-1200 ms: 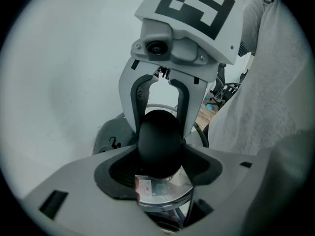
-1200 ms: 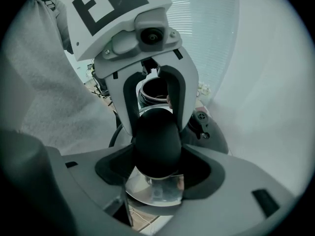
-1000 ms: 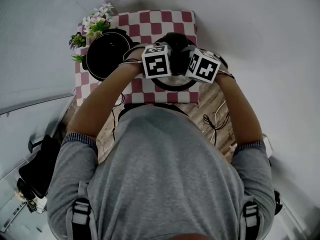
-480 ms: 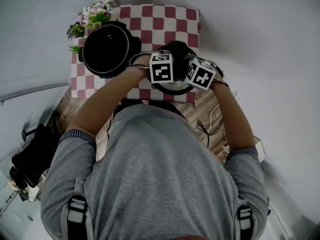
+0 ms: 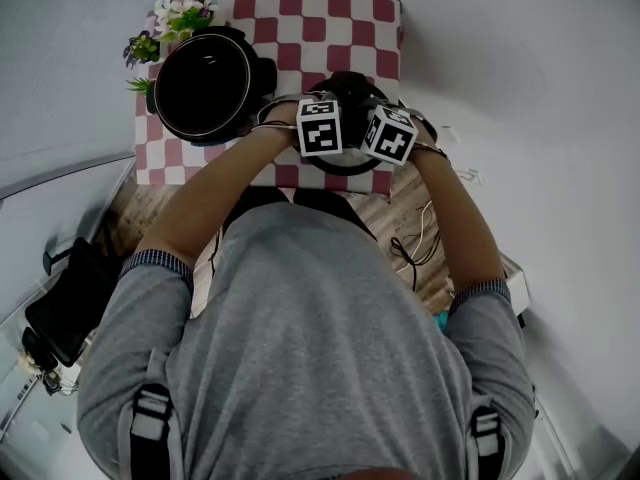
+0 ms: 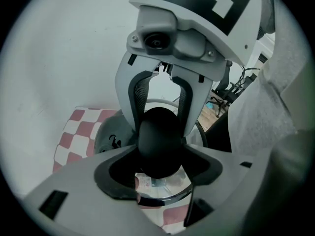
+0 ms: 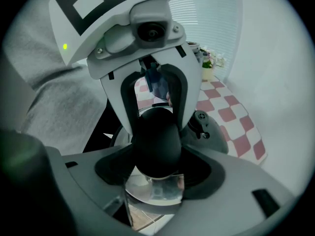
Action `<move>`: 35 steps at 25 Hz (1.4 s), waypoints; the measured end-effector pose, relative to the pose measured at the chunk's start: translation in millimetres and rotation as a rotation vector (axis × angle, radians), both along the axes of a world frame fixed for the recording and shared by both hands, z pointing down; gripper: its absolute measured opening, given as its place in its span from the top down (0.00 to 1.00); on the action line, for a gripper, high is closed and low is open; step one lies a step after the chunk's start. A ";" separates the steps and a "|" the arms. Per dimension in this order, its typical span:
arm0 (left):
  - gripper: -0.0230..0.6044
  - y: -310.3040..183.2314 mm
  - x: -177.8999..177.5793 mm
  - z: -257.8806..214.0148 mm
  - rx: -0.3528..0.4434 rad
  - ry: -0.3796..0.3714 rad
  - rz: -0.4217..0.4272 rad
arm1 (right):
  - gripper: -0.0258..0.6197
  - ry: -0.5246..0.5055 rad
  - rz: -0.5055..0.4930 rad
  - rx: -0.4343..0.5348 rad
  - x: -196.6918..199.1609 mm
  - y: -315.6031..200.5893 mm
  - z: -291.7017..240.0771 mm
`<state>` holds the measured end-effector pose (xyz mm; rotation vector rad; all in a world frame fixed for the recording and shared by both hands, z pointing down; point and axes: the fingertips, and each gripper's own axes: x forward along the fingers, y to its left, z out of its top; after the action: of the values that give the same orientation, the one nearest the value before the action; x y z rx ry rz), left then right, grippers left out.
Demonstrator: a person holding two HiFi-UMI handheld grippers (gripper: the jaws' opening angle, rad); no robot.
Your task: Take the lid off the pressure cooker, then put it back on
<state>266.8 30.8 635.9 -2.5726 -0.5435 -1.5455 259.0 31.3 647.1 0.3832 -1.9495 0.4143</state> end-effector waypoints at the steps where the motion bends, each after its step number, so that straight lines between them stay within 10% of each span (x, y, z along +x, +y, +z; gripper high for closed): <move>1: 0.49 -1.3 0.3 5.3 0.003 -0.004 0.001 | 0.51 0.005 -0.001 -0.001 0.5 -1.3 5.3; 26: 0.49 -10.4 6.3 70.4 0.029 -0.027 0.027 | 0.50 0.019 0.058 -0.002 5.9 -10.6 73.5; 35: 0.48 -17.8 2.8 46.5 0.007 0.100 -0.156 | 0.41 -0.055 0.101 0.024 4.4 -9.7 50.6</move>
<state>269.6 12.9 682.3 -2.7268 -0.3334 -1.4475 263.5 21.6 697.8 0.4922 -1.9962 0.4710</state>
